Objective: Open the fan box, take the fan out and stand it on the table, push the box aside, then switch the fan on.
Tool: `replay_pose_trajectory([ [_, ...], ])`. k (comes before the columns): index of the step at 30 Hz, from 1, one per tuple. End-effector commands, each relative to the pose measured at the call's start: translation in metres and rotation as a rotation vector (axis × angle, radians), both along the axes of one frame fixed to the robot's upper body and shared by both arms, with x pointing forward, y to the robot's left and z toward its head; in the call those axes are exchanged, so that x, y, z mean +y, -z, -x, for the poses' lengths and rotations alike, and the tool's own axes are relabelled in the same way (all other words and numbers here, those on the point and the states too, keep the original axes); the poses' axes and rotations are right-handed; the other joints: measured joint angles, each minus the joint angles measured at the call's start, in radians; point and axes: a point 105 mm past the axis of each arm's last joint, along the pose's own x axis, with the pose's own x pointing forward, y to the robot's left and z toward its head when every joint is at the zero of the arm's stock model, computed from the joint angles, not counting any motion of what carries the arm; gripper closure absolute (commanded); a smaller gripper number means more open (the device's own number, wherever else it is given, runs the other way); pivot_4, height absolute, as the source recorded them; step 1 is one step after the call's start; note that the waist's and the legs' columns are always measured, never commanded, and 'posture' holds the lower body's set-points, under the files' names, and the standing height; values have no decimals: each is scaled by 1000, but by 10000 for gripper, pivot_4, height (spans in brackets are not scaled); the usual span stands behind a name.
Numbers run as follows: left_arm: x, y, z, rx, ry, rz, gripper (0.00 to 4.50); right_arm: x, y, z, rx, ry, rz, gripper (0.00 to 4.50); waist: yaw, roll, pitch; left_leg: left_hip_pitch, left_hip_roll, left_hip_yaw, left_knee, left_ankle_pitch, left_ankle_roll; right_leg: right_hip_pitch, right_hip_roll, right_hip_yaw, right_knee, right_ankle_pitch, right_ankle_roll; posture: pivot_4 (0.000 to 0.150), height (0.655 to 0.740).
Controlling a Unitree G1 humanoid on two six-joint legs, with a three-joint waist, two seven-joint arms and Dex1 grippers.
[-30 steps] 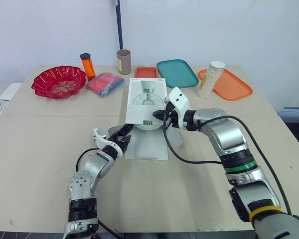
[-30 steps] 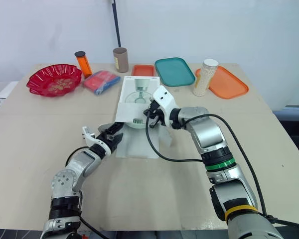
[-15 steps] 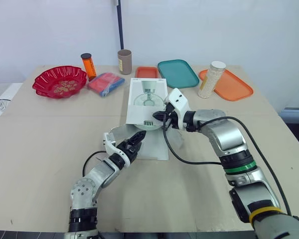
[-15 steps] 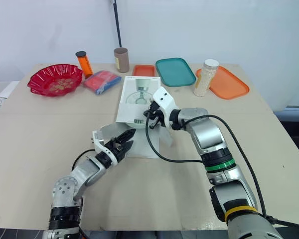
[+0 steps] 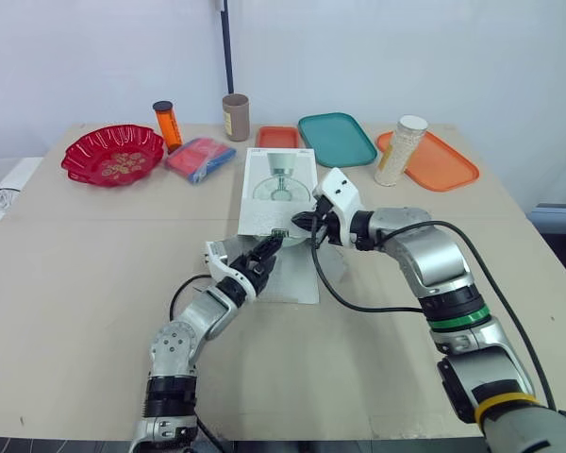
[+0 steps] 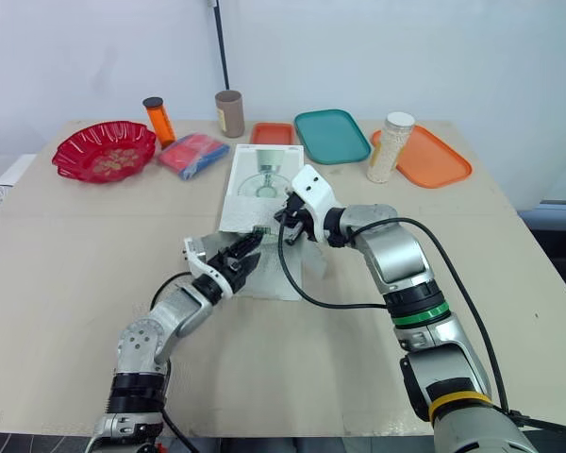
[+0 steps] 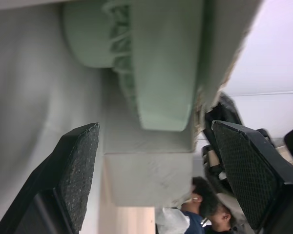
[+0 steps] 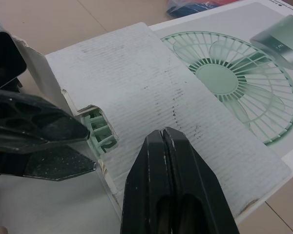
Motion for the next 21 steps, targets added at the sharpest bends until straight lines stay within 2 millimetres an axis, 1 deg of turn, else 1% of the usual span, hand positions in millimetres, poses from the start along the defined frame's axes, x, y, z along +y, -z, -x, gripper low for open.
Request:
replay_pose_trajectory([
  [1,-19,-13,9,-38,39,100,5660,2,-11,2,-38,-13,-9,45000,0,0,0,0,0,0,0,0,0,0,0,0,0,0,0,1500,7400],
  [5,-27,3,4,38,55,50,5660,3,-11,2,-38,-14,-12,45000,0,0,0,0,0,0,0,0,0,0,0,0,0,0,0,1500,7400],
  [8,-29,6,4,43,66,36,5660,2,-10,2,-37,-13,-12,45000,0,0,0,0,0,0,0,0,0,0,0,0,0,0,0,1500,7400],
  [13,-20,13,-1,83,3,44,5660,3,-9,3,-34,-15,-13,45000,0,0,0,0,0,0,0,0,0,0,0,0,0,0,0,1500,7400],
  [18,-19,14,-2,96,5,59,19775,3,-8,3,-35,-13,-14,45000,0,0,0,0,0,0,0,0,0,0,0,0,0,0,0,1500,7400],
  [19,-19,14,-2,94,7,58,24375,3,-8,3,-35,-12,-14,45000,0,0,0,0,0,0,0,0,0,0,0,0,0,0,0,1500,7400],
  [21,-20,14,-1,96,21,58,30772,2,-8,4,-35,-10,-15,45000,0,0,0,0,0,0,0,0,0,0,0,0,0,0,0,1500,7400],
])
